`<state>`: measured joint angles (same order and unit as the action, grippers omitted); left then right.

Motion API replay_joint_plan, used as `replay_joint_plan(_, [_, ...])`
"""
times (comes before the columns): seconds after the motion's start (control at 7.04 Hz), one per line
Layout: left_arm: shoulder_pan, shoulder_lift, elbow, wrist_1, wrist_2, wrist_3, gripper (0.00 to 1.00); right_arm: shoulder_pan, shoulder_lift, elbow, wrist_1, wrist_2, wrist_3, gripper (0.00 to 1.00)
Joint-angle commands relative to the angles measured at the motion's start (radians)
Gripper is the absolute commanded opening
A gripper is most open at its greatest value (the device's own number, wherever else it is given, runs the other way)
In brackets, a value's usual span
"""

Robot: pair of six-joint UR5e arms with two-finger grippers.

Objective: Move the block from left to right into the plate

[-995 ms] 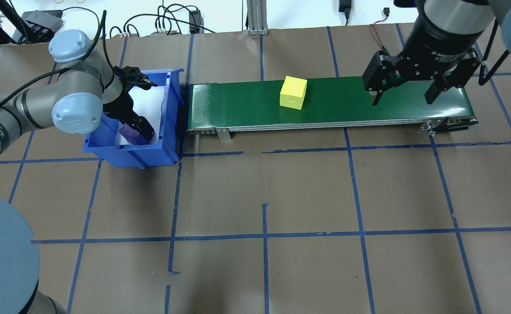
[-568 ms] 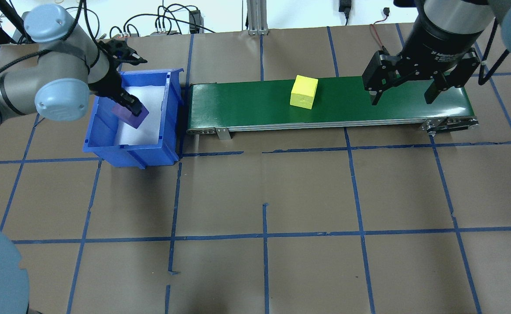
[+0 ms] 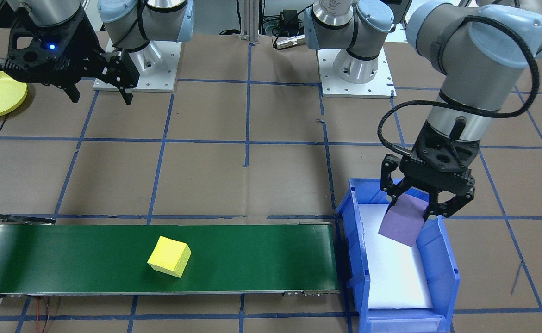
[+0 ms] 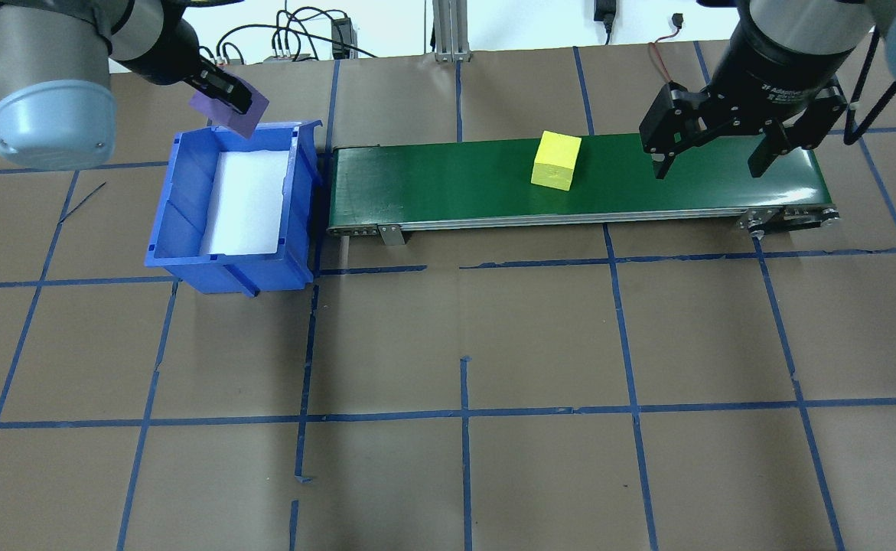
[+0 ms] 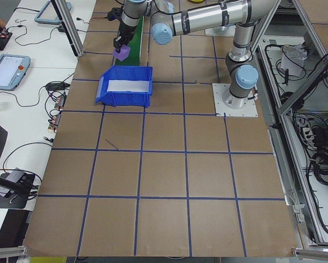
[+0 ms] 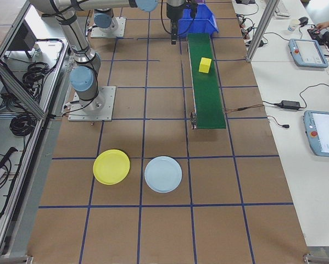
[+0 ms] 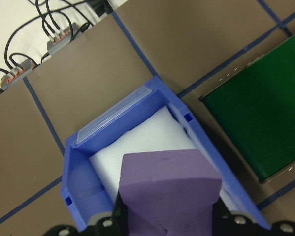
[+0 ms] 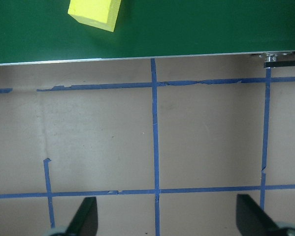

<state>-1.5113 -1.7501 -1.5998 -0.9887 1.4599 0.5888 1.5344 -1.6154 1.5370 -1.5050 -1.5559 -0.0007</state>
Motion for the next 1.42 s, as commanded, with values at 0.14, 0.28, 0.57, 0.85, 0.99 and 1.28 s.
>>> replay_joint_plan(0.14, [-0.096, -0.128, -0.014, 0.027, -0.007, -0.199, 0.34, -0.232, 0.061, -0.037, 0.002, 0.000, -0.112, 1.00])
replay_joint_plan(0.28, [-0.119, -0.167, -0.026, 0.033, -0.007, -0.216, 0.34, -0.282, 0.137, -0.072, -0.006, 0.005, -0.149, 1.00])
replay_joint_plan(0.57, [-0.161, -0.210, -0.043, 0.038, -0.007, -0.247, 0.34, -0.289, 0.341, -0.197, -0.088, 0.031, -0.168, 1.00])
replay_joint_plan(0.85, [-0.162, -0.236, -0.040, 0.056, -0.001, -0.247, 0.96, -0.295, 0.419, -0.221, -0.116, 0.109, -0.196, 1.00])
replay_joint_plan(0.99, [-0.162, -0.200, -0.020, 0.048, 0.025, -0.239, 1.00, -0.309, 0.458, -0.218, -0.182, 0.146, -0.205, 1.00])
replay_joint_plan(1.28, [-0.161, -0.091, -0.008, -0.069, 0.144, -0.241, 1.00, -0.323, 0.486, -0.195, -0.210, 0.238, -0.202, 1.00])
